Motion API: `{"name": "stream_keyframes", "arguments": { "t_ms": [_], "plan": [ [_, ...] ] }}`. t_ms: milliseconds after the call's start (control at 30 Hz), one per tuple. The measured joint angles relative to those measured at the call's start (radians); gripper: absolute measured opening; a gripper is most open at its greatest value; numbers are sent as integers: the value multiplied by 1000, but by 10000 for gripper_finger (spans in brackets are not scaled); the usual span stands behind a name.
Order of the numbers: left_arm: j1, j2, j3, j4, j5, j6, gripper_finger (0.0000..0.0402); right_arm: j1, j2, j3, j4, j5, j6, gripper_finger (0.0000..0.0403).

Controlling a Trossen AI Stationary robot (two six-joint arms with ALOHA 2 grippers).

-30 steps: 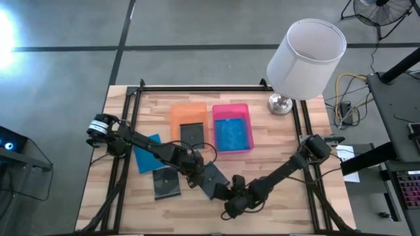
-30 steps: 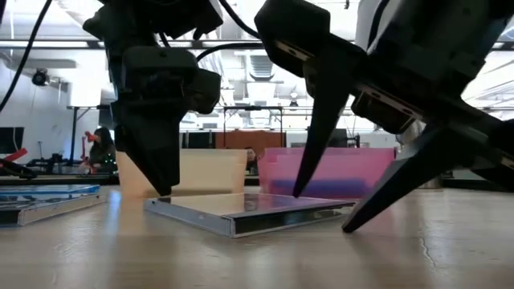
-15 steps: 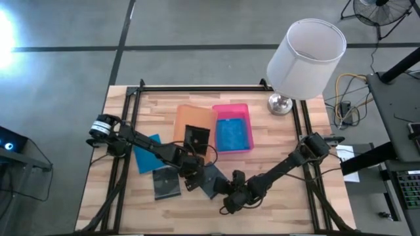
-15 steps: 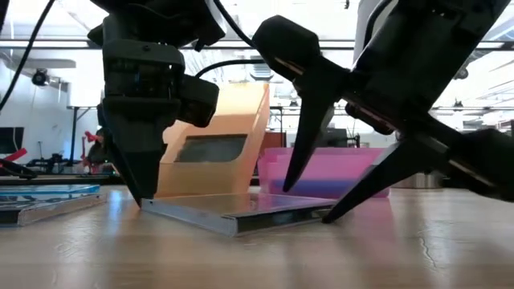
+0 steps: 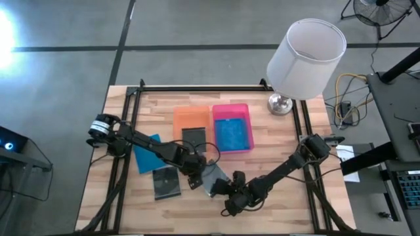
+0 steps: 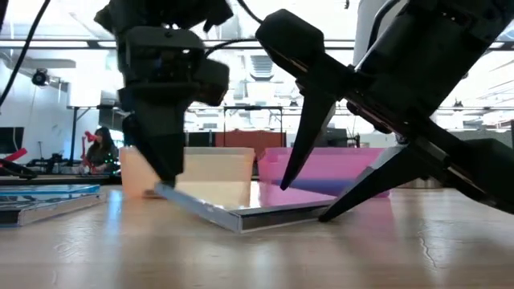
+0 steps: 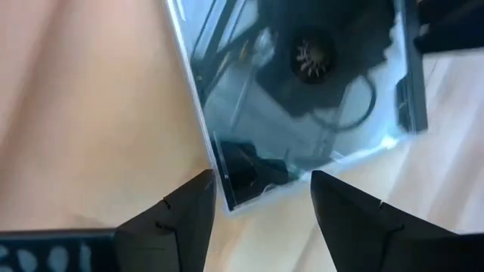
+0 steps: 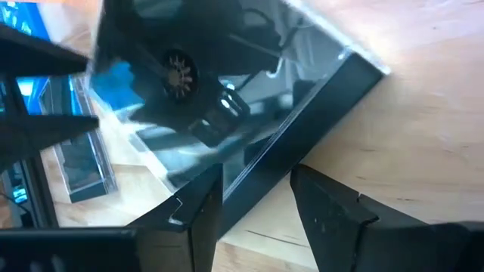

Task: Pick & place jewel cases by type
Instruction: Put the bottom black cd case into the orange bin

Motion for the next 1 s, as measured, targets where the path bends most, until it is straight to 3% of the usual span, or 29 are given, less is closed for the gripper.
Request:
{"name": "stream_keyframes", "arguments": {
  "t_ms": [133, 333, 1000],
  "plan": [
    [3, -2, 51, -60, -59, 56, 195, 11, 0, 3, -5, 14, 1, 160],
    [3, -3, 75, -68, -65, 60, 195, 23, 0, 3, -23, 28, 14, 160],
    [-138, 0, 72, 29, -45, -263, 195, 63, -18, 2, -86, 67, -9, 160]
  ]
}}
